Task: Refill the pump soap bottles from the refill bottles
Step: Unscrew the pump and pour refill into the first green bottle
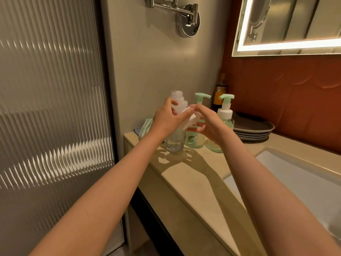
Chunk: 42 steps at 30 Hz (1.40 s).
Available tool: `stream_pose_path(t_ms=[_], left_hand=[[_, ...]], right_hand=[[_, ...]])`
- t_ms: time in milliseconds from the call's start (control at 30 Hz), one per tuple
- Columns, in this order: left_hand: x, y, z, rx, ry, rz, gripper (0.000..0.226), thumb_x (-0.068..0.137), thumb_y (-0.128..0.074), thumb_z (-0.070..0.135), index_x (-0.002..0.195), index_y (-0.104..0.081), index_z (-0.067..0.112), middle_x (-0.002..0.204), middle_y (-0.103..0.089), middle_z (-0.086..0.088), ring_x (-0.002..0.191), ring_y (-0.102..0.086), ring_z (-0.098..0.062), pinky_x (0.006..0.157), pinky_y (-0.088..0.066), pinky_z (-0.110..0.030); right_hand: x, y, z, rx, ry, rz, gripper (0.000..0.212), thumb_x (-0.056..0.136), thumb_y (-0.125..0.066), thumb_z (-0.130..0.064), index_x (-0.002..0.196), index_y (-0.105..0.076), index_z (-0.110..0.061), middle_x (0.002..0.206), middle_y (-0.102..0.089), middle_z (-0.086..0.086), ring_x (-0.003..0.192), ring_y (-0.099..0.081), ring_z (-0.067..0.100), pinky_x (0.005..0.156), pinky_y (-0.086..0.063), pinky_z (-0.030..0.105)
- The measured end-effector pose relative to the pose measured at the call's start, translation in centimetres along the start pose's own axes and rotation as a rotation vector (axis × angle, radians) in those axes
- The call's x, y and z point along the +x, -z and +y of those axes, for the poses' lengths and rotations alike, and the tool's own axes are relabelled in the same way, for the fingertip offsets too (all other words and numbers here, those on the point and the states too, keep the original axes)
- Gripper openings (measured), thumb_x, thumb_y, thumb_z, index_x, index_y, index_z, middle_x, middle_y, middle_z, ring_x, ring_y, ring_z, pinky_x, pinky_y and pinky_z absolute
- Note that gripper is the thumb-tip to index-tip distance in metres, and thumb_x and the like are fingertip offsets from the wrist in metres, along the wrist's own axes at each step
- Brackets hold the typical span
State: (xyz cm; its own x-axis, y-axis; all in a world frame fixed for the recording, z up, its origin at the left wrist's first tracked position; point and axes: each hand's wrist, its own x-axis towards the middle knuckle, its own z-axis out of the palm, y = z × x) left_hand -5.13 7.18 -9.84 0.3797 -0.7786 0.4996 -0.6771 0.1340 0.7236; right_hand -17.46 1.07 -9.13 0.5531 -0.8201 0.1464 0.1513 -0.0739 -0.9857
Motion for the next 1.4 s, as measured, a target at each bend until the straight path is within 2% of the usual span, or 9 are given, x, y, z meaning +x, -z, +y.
stream_pose_path(t_ms=[200,467,667,733,900,1000,1067,1200,1400], left_hand=[[-2.2,-0.1,-3.4,-0.282,0.357,-0.43,0.064,0.074,-0.072,0.045,0.123,-0.044,0.014,0.116,-0.058,-0.01,0.094,-0.065,-0.02,0.081,-0.055,-0.034],[-3.3,-0.7,-4.7,0.327,0.131,-0.596,0.092,0.06,-0.086,0.033,0.135,-0.034,0.019,0.125,-0.054,-0.002,0.11,-0.051,-0.018,0.085,-0.041,-0.027],[-3.4,-0.7,-4.0,0.436,0.025,-0.674,0.093,0.066,-0.082,0.033,0.141,-0.028,0.023,0.138,-0.043,-0.001,0.121,-0.046,-0.02,0.091,-0.042,-0.029],[-3.2,-0.7,-3.1,0.383,-0.03,-0.652,0.084,0.072,-0.078,0.034,0.14,-0.031,0.023,0.136,-0.045,-0.001,0.12,-0.046,-0.018,0.09,-0.039,-0.025],[-1.3,-1.9,-0.4,0.191,-0.102,-0.499,0.05,0.087,-0.059,0.01,0.133,-0.04,0.018,0.127,-0.051,-0.007,0.107,-0.052,-0.017,0.088,-0.044,-0.028],[-0.4,-3.3,1.0,0.119,-0.063,-0.458,0.056,0.089,-0.046,-0.003,0.139,-0.03,0.016,0.134,-0.041,-0.009,0.113,-0.049,-0.022,0.088,-0.044,-0.028],[-0.1,-4.2,1.5,0.057,-0.016,-0.449,0.063,0.09,-0.04,-0.006,0.144,-0.02,0.017,0.142,-0.032,-0.009,0.118,-0.048,-0.023,0.085,-0.044,-0.028],[0.0,-5.2,1.3,-0.009,0.054,-0.47,0.079,0.089,-0.039,-0.006,0.148,0.005,0.021,0.148,-0.022,-0.005,0.12,-0.047,-0.026,0.094,-0.047,-0.042],[0.0,-5.0,0.4,-0.095,0.11,-0.482,0.083,0.09,-0.039,-0.007,0.147,0.013,0.022,0.096,-0.039,0.007,0.085,-0.043,-0.006,0.091,-0.045,-0.038]], right_hand=[[-1.1,1.0,2.6,-0.181,-0.066,-0.216,0.041,0.09,-0.053,-0.012,0.128,-0.05,-0.025,0.1,-0.058,-0.001,0.1,-0.055,0.023,0.092,-0.045,0.043],[-0.9,1.3,4.9,-0.773,-0.192,-0.354,0.081,0.069,-0.077,-0.003,0.136,-0.037,-0.023,0.117,-0.058,0.012,0.108,-0.057,0.024,0.095,-0.048,0.034],[-0.4,2.3,4.7,-0.699,-0.236,-0.351,0.073,0.073,-0.074,-0.007,0.134,-0.038,-0.023,0.116,-0.058,0.01,0.106,-0.057,0.02,0.093,-0.046,0.03],[0.0,3.2,3.9,-0.574,-0.223,-0.277,0.057,0.081,-0.067,-0.006,0.131,-0.042,-0.016,0.113,-0.059,0.011,0.103,-0.058,0.02,0.093,-0.048,0.031],[1.3,4.3,2.4,-0.566,0.037,0.224,0.036,0.089,-0.052,-0.005,0.125,-0.049,-0.005,0.08,-0.057,0.008,0.061,-0.054,0.015,0.057,-0.052,0.028],[2.7,4.5,1.9,-0.733,0.165,0.431,0.042,0.089,-0.056,-0.02,0.129,-0.047,-0.012,0.11,-0.059,0.009,0.087,-0.059,0.019,0.071,-0.047,0.031],[3.7,4.2,1.5,-0.822,0.17,0.448,0.053,0.088,-0.057,-0.029,0.135,-0.041,-0.011,0.123,-0.057,0.011,0.105,-0.057,0.025,0.082,-0.044,0.034],[5.4,3.0,0.6,-0.952,0.091,0.437,0.058,0.086,-0.057,-0.041,0.128,-0.045,-0.002,0.123,-0.056,0.015,0.107,-0.056,0.03,0.082,-0.046,0.038],[6.8,2.2,0.7,-1.027,0.041,0.412,0.049,0.079,-0.061,-0.05,0.098,-0.06,-0.005,0.092,-0.061,0.01,0.085,-0.058,0.027,0.061,-0.038,0.032]])
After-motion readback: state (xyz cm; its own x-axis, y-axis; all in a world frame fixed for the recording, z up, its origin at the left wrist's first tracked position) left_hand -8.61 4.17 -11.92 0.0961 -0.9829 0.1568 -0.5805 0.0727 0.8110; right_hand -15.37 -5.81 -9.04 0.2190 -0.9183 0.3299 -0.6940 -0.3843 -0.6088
